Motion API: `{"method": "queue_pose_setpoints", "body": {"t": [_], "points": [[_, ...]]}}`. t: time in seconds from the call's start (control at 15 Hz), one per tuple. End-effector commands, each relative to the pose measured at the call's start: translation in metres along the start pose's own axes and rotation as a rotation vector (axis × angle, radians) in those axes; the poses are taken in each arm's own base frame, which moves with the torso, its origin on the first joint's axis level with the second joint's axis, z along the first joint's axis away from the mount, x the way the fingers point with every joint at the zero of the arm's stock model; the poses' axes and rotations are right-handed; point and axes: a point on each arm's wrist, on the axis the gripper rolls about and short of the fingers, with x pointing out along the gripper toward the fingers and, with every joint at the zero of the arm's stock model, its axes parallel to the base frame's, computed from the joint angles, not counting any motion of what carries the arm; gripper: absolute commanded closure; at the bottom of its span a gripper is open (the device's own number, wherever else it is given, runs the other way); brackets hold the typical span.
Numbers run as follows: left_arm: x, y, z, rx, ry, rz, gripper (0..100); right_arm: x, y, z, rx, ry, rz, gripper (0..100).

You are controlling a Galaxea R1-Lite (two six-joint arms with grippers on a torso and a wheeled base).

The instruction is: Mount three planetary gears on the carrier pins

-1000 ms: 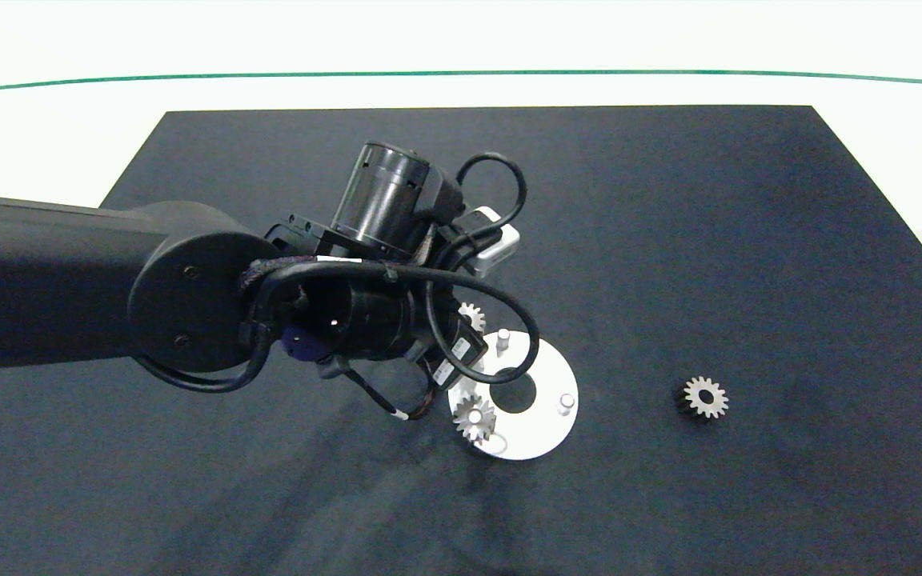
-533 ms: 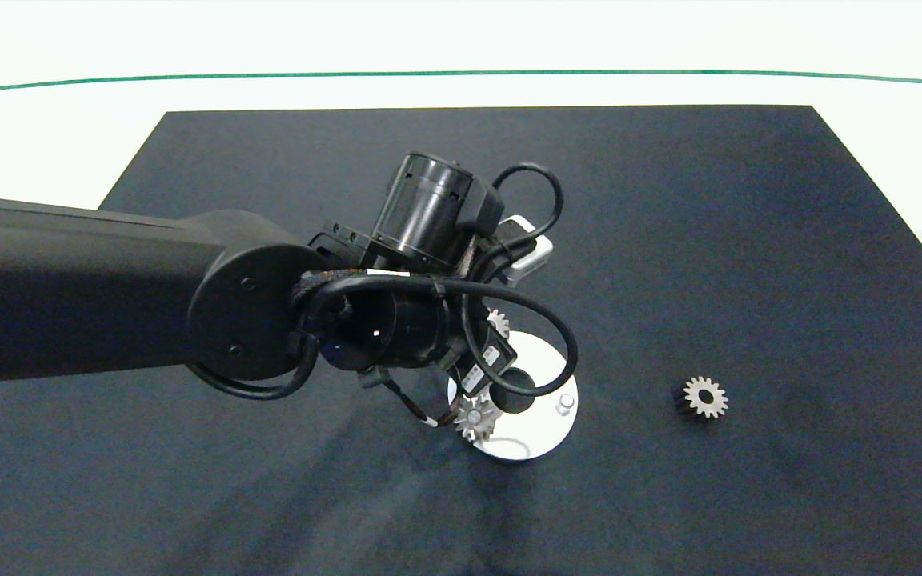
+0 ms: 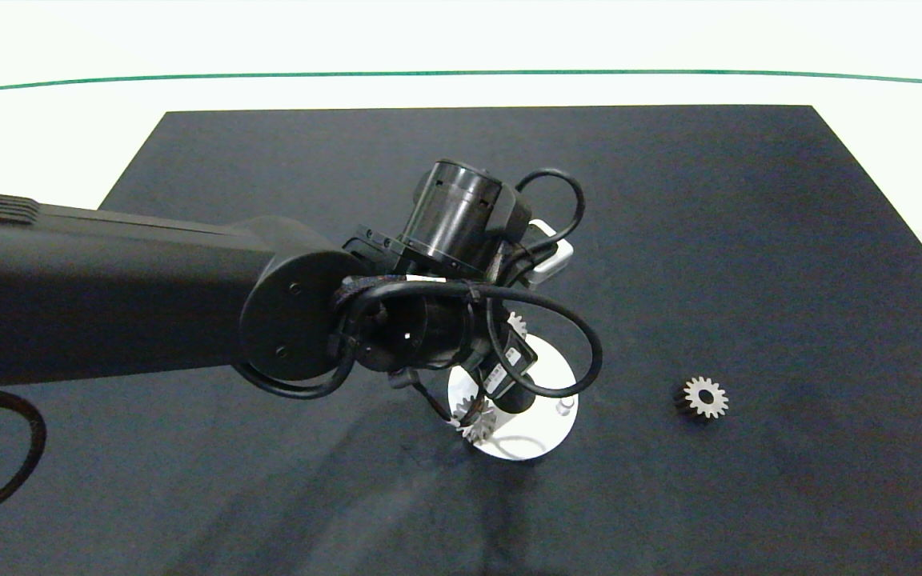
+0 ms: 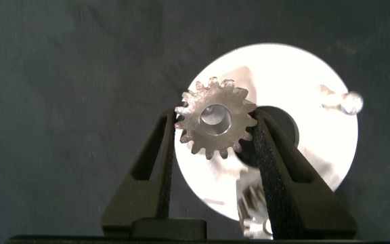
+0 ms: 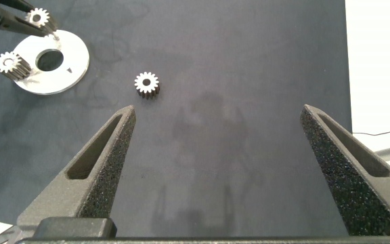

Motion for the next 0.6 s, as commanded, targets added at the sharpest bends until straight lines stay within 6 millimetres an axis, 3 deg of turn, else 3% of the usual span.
{"method": "queue_pose_setpoints", "body": {"t": [0.07,0.6], "points": [[0.007,-0.0004,0.0022,0.003,0.001,0.001,96,0.0,0.0,-0.0003,-0.002,0.003,-0.001,0],[0.008,0.0023,0.0012,0.002,0.005,0.007,96,0.0006,0.0001,-0.0005,-0.002,0.005,0.004,0]]}}
